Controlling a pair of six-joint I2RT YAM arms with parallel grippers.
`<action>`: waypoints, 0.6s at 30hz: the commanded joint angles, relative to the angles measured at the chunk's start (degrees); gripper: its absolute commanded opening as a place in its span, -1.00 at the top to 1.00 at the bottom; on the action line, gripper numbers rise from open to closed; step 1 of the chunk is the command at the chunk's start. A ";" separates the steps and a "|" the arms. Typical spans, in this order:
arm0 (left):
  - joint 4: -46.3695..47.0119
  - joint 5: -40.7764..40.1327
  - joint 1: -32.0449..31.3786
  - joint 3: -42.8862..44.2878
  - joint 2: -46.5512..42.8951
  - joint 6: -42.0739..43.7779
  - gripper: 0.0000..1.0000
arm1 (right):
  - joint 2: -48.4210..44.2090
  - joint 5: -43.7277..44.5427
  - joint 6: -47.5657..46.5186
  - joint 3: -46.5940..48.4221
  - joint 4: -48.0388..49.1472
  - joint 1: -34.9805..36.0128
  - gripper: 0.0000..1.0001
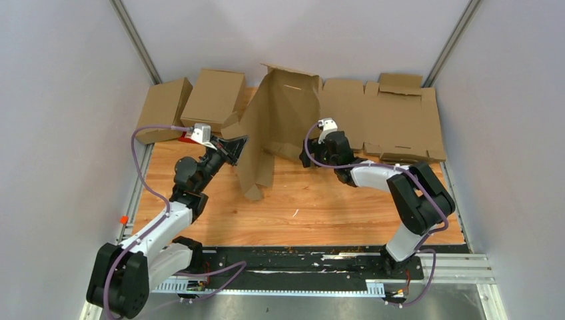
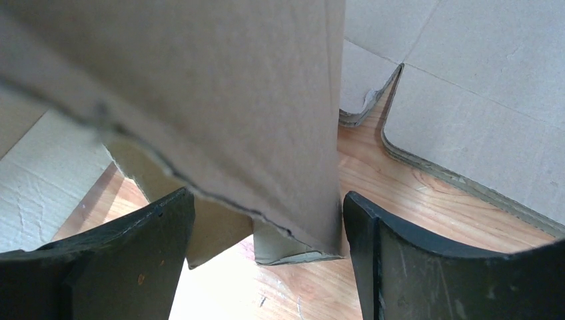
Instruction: Fold the paper box
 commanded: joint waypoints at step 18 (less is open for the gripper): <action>-13.17 5.91 -1.23 0.39 -7.41 2.63 0.89 | 1.56 -11.05 -1.45 1.07 -0.28 0.44 -1.00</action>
